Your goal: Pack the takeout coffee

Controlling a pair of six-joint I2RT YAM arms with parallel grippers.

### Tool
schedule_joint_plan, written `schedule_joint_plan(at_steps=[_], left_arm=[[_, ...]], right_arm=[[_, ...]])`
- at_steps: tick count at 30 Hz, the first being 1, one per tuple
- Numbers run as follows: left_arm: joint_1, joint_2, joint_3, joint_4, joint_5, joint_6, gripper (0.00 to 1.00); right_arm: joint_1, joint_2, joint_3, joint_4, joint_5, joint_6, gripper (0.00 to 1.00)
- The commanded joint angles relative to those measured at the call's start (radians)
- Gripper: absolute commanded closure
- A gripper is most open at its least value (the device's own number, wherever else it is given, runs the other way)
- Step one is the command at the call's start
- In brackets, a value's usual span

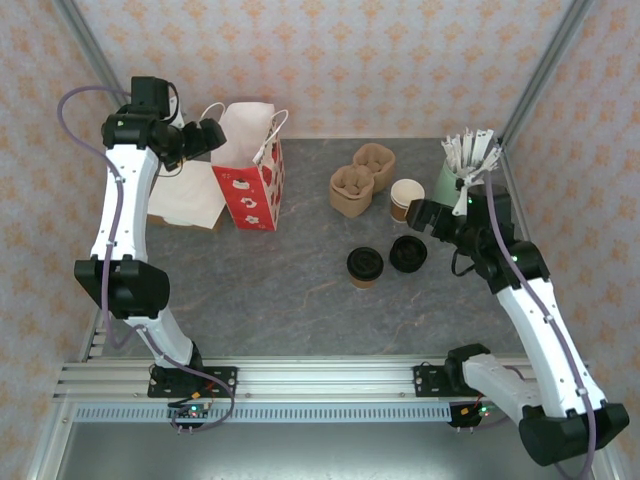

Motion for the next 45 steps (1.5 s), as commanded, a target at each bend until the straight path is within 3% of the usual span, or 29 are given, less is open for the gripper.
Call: schedule_joint_plan(at_steps=[1, 5, 11, 17, 25, 31, 35, 45], left_arm=[[0.002, -0.025, -0.020, 0.021, 0.014, 0.019, 0.10], [0.002, -0.008, -0.024, 0.020, 0.013, 0.021, 0.10], [0.002, 0.019, -0.023, 0.038, 0.024, 0.015, 0.12], [0.002, 0.094, 0.018, 0.035, 0.061, 0.008, 0.24], [0.002, 0.179, 0.082, 0.027, 0.080, -0.005, 0.60], [-0.001, 0.162, 0.063, 0.026, 0.080, -0.009, 0.88], [-0.007, 0.062, 0.004, 0.038, 0.076, -0.012, 1.00], [-0.067, -0.223, -0.248, 0.052, 0.013, 0.004, 1.00]], right_arm=[[-0.004, 0.037, 0.032, -0.088, -0.085, -0.018, 0.01], [0.011, 0.072, 0.007, -0.087, -0.147, 0.017, 0.01], [0.125, 0.129, -0.018, -0.127, -0.136, 0.042, 0.01], [0.199, 0.136, -0.046, -0.104, -0.083, 0.081, 0.01], [0.220, 0.130, -0.064, -0.115, -0.051, 0.083, 0.01], [0.219, 0.132, -0.067, -0.128, -0.024, 0.067, 0.01], [0.219, 0.145, -0.046, -0.153, 0.013, 0.044, 0.01], [0.219, 0.187, 0.059, -0.176, 0.067, -0.036, 0.01]])
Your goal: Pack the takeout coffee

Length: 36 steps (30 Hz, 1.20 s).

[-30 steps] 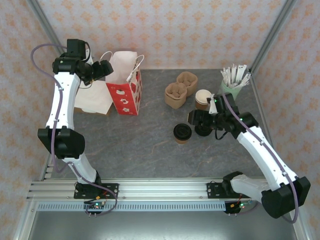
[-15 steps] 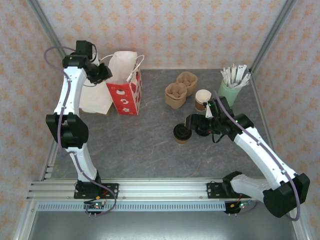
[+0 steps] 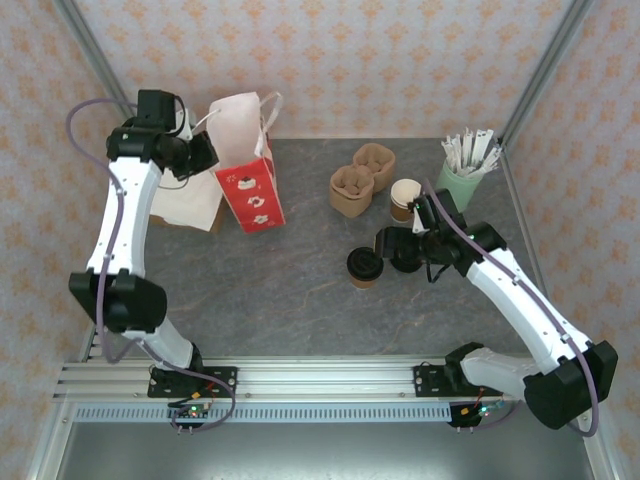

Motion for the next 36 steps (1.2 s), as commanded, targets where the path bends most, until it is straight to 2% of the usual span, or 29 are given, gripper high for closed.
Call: schedule_joint_plan(at_steps=[1, 9, 17, 21, 25, 30, 33, 36], left_arm=[[-0.030, -0.112, -0.091, 0.017, -0.042, 0.011, 1.00], [-0.122, -0.376, -0.319, 0.028, -0.012, -0.029, 1.00], [-0.187, -0.573, -0.484, 0.017, 0.032, -0.116, 1.00], [-0.233, -0.598, -0.547, 0.054, 0.072, -0.164, 1.00], [-0.294, -0.577, -0.553, 0.032, 0.012, -0.156, 1.00], [-0.329, -0.556, -0.571, 0.042, -0.038, -0.158, 1.00], [-0.340, -0.544, -0.608, 0.079, -0.021, -0.174, 0.92], [-0.343, -0.540, -0.628, 0.098, -0.006, -0.181, 0.77]], right_arm=[[0.004, 0.011, 0.066, -0.026, 0.055, -0.053, 0.01], [0.003, 0.052, 0.143, -0.020, 0.075, -0.097, 0.01], [-0.011, 0.173, 0.290, -0.059, 0.074, -0.166, 0.01], [-0.017, 0.217, 0.338, -0.067, 0.067, -0.184, 0.01], [-0.021, 0.242, 0.358, -0.071, 0.076, -0.184, 0.01], [-0.024, 0.243, 0.346, -0.066, 0.088, -0.180, 0.01], [-0.030, 0.249, 0.339, -0.069, 0.087, -0.180, 0.01], [-0.051, 0.253, 0.343, -0.067, 0.051, -0.182, 0.01]])
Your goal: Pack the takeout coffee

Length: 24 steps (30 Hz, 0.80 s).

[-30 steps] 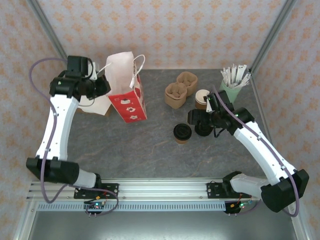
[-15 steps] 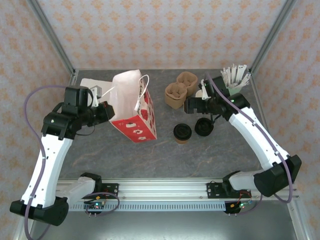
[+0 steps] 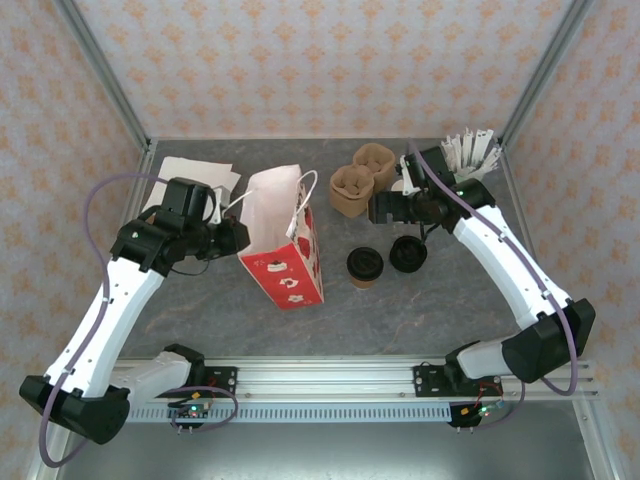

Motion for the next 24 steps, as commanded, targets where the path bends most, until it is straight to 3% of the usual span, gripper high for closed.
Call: schedule_joint_plan(at_steps=[1, 13, 20, 24], left_arm=[[-0.009, 0.000, -0.010, 0.043, -0.007, -0.021, 0.70], [-0.009, -0.023, 0.100, 0.003, 0.045, -0.003, 0.04], [-0.009, -0.042, 0.132, 0.031, 0.097, -0.003, 0.00], [-0.008, -0.043, 0.219, 0.010, -0.009, 0.014, 0.00]], right_arm=[[-0.027, 0.010, 0.024, -0.019, -0.007, -0.030, 0.01], [-0.051, 0.107, 0.167, -0.049, 0.006, -0.145, 0.01], [-0.056, 0.152, 0.239, -0.042, -0.034, -0.183, 0.01], [-0.059, 0.217, 0.332, -0.068, -0.032, -0.253, 0.01]])
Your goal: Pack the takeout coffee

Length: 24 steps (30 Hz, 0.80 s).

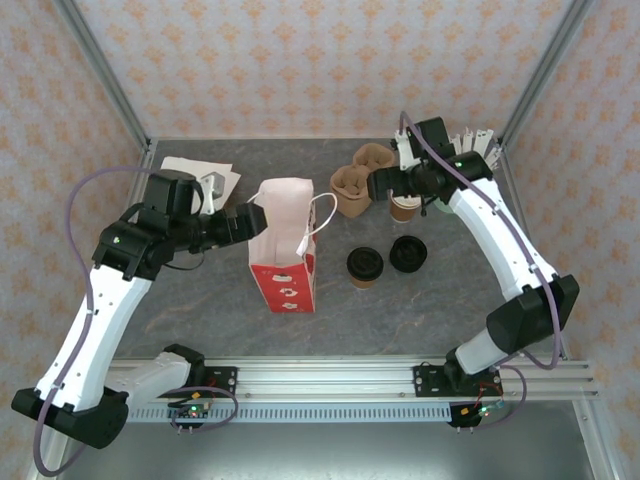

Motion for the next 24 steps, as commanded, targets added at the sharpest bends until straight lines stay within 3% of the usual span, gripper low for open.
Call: schedule_joint_plan(at_steps=[1, 5, 10, 15, 24], left_arm=[[-0.007, -0.022, 0.096, 0.001, -0.115, 0.027, 0.00], [-0.007, -0.087, 0.105, 0.053, -0.306, 0.011, 0.00], [-0.007, -0.154, 0.090, 0.070, -0.409, 0.007, 0.00], [-0.007, -0.170, 0.088, 0.021, -0.463, 0.024, 0.00], [-0.007, -0.131, 0.095, 0.013, -0.473, 0.032, 0.00]], right_arm=[[-0.011, 0.064, 0.112, -0.056, 0.001, -0.109, 0.01], [-0.017, 0.216, 0.300, -0.163, 0.040, -0.233, 0.01], [-0.024, 0.449, 0.573, -0.291, 0.025, -0.309, 0.06], [-0.027, 0.641, 0.771, -0.358, -0.013, -0.356, 0.11], [-0.027, 0.815, 0.886, -0.301, -0.039, -0.369, 0.16]])
